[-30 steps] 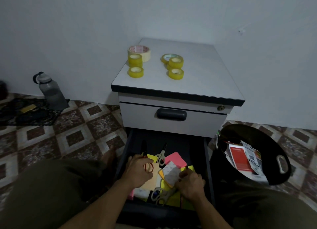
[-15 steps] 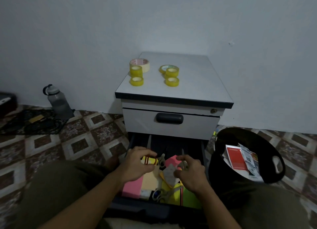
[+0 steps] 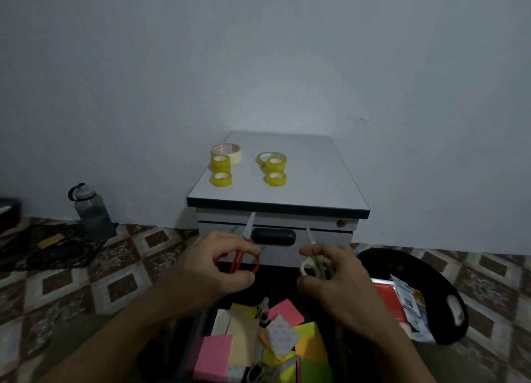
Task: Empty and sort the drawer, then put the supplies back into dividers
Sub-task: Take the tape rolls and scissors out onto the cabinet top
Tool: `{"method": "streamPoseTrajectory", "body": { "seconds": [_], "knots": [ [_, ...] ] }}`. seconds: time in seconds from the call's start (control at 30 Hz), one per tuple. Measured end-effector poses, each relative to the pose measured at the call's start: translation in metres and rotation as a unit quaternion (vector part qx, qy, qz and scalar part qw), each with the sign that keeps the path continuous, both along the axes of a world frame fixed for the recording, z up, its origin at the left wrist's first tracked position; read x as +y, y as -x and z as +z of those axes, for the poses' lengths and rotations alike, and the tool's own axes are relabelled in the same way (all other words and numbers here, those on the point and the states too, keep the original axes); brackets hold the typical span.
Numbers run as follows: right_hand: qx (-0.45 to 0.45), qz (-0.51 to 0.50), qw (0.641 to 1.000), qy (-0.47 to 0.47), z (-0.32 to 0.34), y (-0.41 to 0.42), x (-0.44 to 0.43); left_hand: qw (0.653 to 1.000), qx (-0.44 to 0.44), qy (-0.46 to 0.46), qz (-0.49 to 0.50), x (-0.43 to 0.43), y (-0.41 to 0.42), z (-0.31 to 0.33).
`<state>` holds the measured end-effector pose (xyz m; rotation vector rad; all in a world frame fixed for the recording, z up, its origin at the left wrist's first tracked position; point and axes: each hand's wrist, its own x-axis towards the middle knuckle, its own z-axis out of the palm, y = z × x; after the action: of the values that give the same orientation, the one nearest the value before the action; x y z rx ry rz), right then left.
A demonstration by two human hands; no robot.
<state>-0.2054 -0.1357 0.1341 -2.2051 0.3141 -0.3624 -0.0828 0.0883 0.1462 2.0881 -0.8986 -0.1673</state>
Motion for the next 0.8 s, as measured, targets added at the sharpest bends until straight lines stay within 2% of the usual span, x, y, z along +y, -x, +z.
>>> {"method": "streamPoseTrajectory", "body": {
  "seconds": [0.2, 0.4, 0.63, 0.8],
  "knots": [
    [-0.044, -0.026, 0.998, 0.028, 0.046, -0.035, -0.037, 0.999, -0.043, 0.031, 0.009, -0.040, -0.040, 0.046],
    [-0.020, -0.055, 0.998, 0.029, 0.064, -0.101, -0.100, 0.997, -0.076, 0.029, 0.011, -0.110, -0.103, 0.071],
    [0.049, -0.063, 0.995, 0.058, 0.066, -0.181, -0.186, 0.995, -0.097, -0.033, -0.011, -0.209, -0.181, 0.082],
    [0.098, -0.048, 0.991, 0.082, 0.061, -0.229, -0.222, 0.988, -0.101, -0.114, -0.033, -0.263, -0.227, 0.069]
  ]
}}
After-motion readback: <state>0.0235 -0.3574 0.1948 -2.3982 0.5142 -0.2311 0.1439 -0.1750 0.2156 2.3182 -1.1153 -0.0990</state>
